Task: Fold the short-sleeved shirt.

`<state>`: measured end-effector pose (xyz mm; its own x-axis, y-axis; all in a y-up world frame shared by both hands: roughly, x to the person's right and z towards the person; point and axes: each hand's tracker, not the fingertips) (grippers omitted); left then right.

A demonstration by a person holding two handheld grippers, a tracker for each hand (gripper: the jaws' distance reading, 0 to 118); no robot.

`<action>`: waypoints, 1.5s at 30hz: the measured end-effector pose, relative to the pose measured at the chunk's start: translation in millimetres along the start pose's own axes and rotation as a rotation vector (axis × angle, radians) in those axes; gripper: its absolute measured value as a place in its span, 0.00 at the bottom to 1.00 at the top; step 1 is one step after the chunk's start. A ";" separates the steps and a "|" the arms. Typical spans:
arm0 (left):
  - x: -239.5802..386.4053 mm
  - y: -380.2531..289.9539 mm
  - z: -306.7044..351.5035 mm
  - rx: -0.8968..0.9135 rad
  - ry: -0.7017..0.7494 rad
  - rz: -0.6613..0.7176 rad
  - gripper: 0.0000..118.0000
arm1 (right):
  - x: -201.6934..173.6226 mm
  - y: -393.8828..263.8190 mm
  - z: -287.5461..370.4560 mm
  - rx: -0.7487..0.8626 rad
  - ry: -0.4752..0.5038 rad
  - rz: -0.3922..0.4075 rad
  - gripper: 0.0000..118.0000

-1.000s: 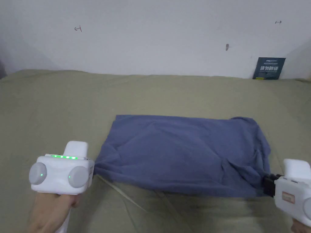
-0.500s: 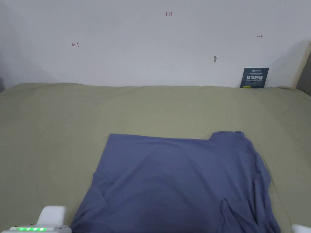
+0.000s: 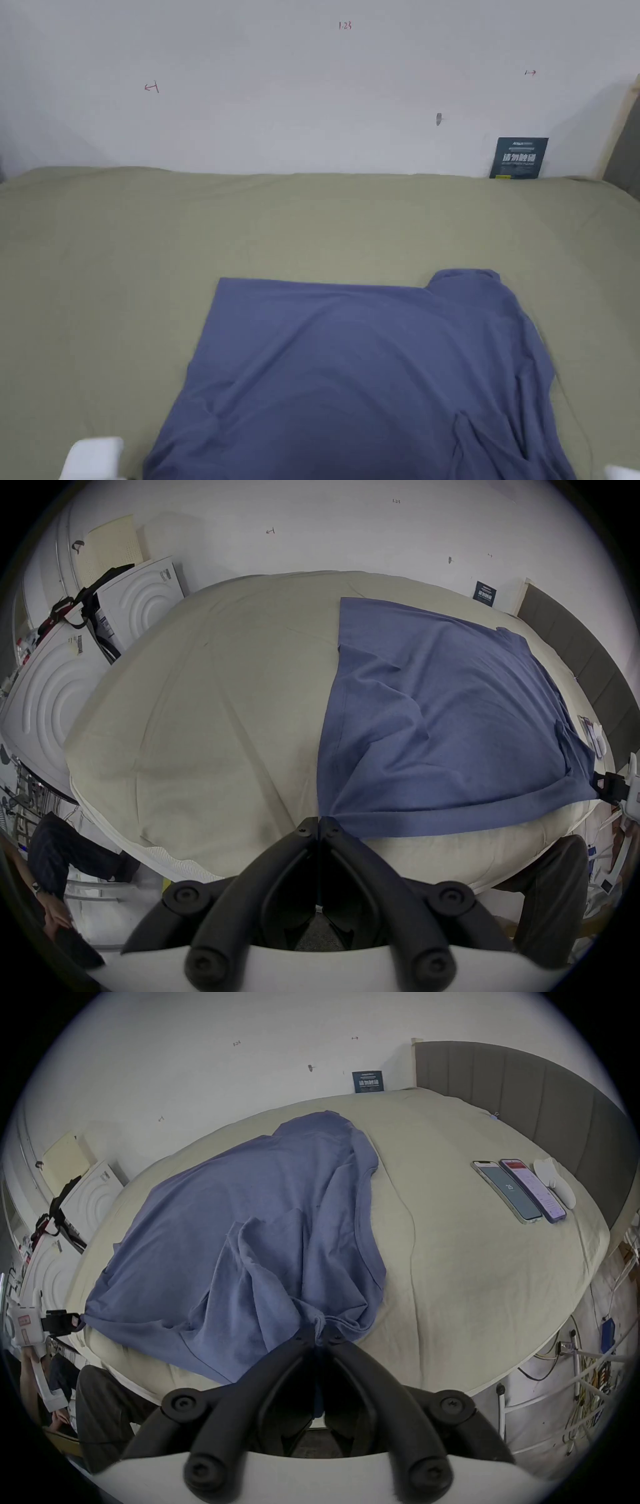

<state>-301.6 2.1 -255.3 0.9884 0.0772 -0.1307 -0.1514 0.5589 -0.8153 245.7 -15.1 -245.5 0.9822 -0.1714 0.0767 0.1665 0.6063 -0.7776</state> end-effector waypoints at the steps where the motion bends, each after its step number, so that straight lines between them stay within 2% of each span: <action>1: -2.2 0.6 -0.2 -0.007 -0.001 -0.003 0.76 | -0.1 -0.2 0.3 0.005 -0.011 -0.004 0.34; 2: -1.6 0.4 -2.7 -0.025 0.018 0.002 1.00 | 1.2 0.4 1.1 0.001 -0.053 -0.021 0.66; 3: -1.8 -1.0 -1.9 -0.026 0.023 0.011 0.98 | 2.7 0.4 2.3 -0.008 -0.044 -0.035 0.98; 4: -1.9 -3.1 2.4 0.022 0.021 0.029 0.98 | 4.7 -0.3 6.2 -0.010 -0.028 -0.045 0.99; 5: -0.8 -1.9 9.9 0.022 0.025 0.004 0.98 | 3.5 -0.5 14.8 0.061 0.007 -0.045 0.99; 7: -0.8 -0.6 15.2 0.019 0.081 -0.028 0.98 | 1.1 -4.9 29.4 0.023 -0.041 -0.037 0.99; 9: -12.5 -0.5 27.3 0.036 0.112 -0.049 0.96 | -3.6 -8.5 43.2 0.034 -0.045 -0.019 0.99; 10: -18.3 -0.6 33.5 0.037 0.102 -0.052 0.93 | -4.8 -2.8 43.8 0.017 -0.047 0.005 0.96; 11: -25.2 -1.0 41.6 0.062 0.103 -0.043 0.85 | -8.9 -2.2 49.3 -0.014 -0.062 0.051 0.89; 12: -30.9 -1.4 47.6 0.074 0.099 -0.018 0.52 | -12.9 -4.7 56.9 0.011 -0.061 0.072 0.65; 13: -36.1 2.1 54.0 0.069 0.088 0.003 0.13 | -16.8 -7.4 64.6 0.045 -0.062 0.100 0.35; 14: -39.8 1.5 56.3 0.062 0.083 0.018 0.01 | -19.1 -5.2 66.6 0.056 -0.081 0.117 0.04; 15: -43.4 -1.0 54.7 0.074 0.067 0.056 0.01 | -21.3 -5.8 67.4 0.062 -0.093 0.114 0.00; 16: -44.3 -2.5 54.2 0.077 0.074 0.081 0.01 | -22.3 -8.1 68.7 0.084 -0.094 0.111 0.00; 17: -43.4 -1.2 49.9 0.008 0.051 0.040 0.01 | -23.6 -9.2 70.7 0.086 -0.098 0.107 0.00; 19: -36.8 -5.3 45.4 0.017 0.044 0.037 0.01 | -19.4 -6.9 65.4 0.064 -0.054 0.083 0.00; 21: -31.5 -1.6 38.5 0.032 0.015 0.012 0.01 | -21.4 -10.9 65.6 0.074 -0.075 0.068 0.00; 22: -28.5 1.0 33.5 0.025 0.001 0.010 0.12 | -19.7 -6.9 64.9 0.073 -0.075 0.063 0.00; 23: -24.5 3.4 22.3 0.011 0.001 -0.001 0.49 | -18.7 -6.6 65.0 0.070 -0.073 0.053 0.00; 24: -20.2 2.0 11.8 -0.067 -0.019 0.008 1.00 | -17.9 -7.4 65.5 0.069 -0.074 0.045 0.00; 25: -15.7 -12.0 6.5 -0.171 -0.060 -0.047 0.98 | -16.6 -8.6 66.6 0.069 -0.075 0.040 0.00; 26: -15.6 -25.1 -3.9 -0.050 -0.052 -0.066 0.97 | -10.2 -5.8 65.6 0.066 -0.074 0.037 0.00; 28: -14.3 -49.2 -21.9 -0.098 -0.049 -0.097 0.97 | -7.8 -6.6 65.4 0.064 -0.086 0.033 0.00; 29: -4.6 -2.5 -14.8 -0.107 0.030 -0.116 0.96 | -5.6 -6.5 64.8 0.060 -0.085 0.030 0.00; 30: -4.2 1.6 -16.0 -0.109 0.032 -0.128 0.89 | 3.7 -4.3 58.6 0.054 -0.085 0.020 0.00; 31: -5.2 3.7 -15.8 -0.107 0.036 -0.123 0.73 | 6.2 -3.7 57.4 0.052 -0.088 0.011 0.00; 32: -8.6 4.1 -12.9 -0.130 0.054 -0.079 0.42 | 8.0 -3.4 57.5 0.054 -0.088 0.003 0.00; 33: -11.7 0.3 -13.8 -0.123 0.026 -0.058 0.01 | 9.7 -2.5 57.2 0.055 -0.085 -0.004 0.00; 34: -12.3 -0.1 -13.2 -0.109 0.021 -0.020 0.01 | 13.2 -0.2 54.4 0.052 -0.080 -0.011 0.00; 35: -12.2 2.6 -12.8 -0.122 0.031 -0.038 0.01 | 14.5 1.5 52.4 0.045 -0.074 -0.015 0.00; 36: -13.3 3.6 -12.4 -0.124 0.027 -0.041 0.01 | 14.8 2.2 51.0 0.045 -0.071 -0.014 0.04; 37: -7.8 2.9 -9.0 -0.121 0.027 -0.040 0.01 | 14.7 2.4 49.6 0.051 -0.068 -0.013 0.24; 39: -7.2 4.9 -2.9 -0.109 0.034 -0.034 0.01 | 15.7 6.0 42.2 0.040 -0.040 -0.005 1.00; 40: -7.5 6.2 -0.1 -0.106 0.028 -0.027 0.01 | 14.8 6.5 35.9 -0.002 -0.013 0.002 0.98; 41: -10.7 7.4 1.2 -0.102 0.026 -0.025 0.01 | 10.9 7.4 32.7 0.087 0.000 0.028 0.98; 42: -10.7 7.9 2.4 -0.097 0.028 -0.023 0.01 | 8.4 10.6 29.9 0.010 -0.014 0.019 0.98; 44: -11.4 9.6 3.5 -0.093 0.031 -0.026 0.01 | 2.8 16.6 17.0 -0.014 -0.017 0.027 0.98; 45: -7.0 10.6 3.1 -0.095 0.034 -0.030 0.01 | 1.6 18.6 10.0 -0.019 -0.004 0.033 0.89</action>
<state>-310.1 10.0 -261.2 0.9918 0.0325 -0.1233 -0.1237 0.4800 -0.8685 251.3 3.7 -253.6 0.9876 -0.1480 0.0531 0.1320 0.5966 -0.7916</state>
